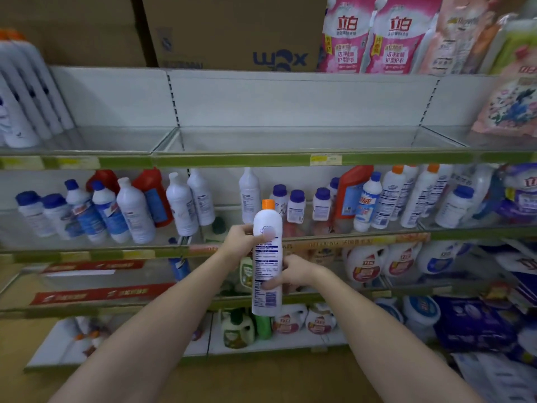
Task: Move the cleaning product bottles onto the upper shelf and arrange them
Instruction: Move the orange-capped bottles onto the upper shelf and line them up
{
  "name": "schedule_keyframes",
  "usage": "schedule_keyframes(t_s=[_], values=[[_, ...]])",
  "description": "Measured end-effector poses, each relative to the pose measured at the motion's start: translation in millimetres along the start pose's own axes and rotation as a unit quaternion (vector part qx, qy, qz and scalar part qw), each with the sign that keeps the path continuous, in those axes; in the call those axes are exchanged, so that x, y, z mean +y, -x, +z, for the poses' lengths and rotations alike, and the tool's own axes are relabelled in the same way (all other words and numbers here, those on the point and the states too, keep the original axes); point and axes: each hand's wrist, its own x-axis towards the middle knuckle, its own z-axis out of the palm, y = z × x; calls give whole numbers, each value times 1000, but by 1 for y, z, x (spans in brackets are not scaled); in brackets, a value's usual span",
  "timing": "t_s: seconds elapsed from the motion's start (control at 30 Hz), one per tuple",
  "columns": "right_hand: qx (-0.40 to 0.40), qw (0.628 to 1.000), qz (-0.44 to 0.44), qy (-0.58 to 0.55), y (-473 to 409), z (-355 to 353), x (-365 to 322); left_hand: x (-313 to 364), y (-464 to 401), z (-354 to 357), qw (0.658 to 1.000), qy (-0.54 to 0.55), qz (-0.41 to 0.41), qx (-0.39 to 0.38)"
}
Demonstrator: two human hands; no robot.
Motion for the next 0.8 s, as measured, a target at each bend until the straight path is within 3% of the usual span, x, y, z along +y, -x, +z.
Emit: schedule_keyframes(t_s=[0.57,0.7,0.8], values=[[4,999,36,-4,5,26,-19,-7,21,-24,1000,12,-6,-12],[63,998,9,12,7,29,-19,-6,22,-22,1000,26,-18,3],[114,988,9,101,10,33,-20,-4,21,-17,999,31,-45,6]])
